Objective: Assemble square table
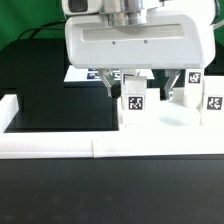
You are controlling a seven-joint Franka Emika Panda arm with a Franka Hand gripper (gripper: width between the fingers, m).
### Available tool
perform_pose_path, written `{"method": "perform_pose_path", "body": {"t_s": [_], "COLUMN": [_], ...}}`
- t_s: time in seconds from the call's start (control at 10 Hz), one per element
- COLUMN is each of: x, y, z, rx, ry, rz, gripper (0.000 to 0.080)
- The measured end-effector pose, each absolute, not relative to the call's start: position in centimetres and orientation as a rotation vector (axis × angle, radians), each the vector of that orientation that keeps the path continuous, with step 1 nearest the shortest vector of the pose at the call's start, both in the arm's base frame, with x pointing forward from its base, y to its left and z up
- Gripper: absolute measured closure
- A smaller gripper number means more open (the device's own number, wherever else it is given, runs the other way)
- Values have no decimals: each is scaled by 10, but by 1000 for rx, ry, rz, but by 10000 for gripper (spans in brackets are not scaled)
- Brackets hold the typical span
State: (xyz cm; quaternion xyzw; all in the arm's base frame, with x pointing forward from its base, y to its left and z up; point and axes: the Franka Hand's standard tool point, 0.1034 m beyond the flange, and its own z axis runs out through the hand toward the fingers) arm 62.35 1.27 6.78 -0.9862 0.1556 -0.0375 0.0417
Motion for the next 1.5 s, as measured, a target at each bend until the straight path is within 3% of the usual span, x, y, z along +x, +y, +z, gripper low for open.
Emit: {"method": "perform_pose_path", "body": {"t_s": [0.2,0.3,0.4,0.5,0.6,1.2,1.5], "x": [623,623,623,623,621,623,623], "y": [11,11,11,10,7,8,11], "z": [67,67,67,67,66,67,66], "rx": [-3006,-3006,-2992,-2966,-2933,-2128,-2027], "ry": [535,535,601,709,839,2092,2197], "rz": [-112,-112,-109,-103,-93,92,104], "gripper": [151,241,241,442,508,508,508]}}
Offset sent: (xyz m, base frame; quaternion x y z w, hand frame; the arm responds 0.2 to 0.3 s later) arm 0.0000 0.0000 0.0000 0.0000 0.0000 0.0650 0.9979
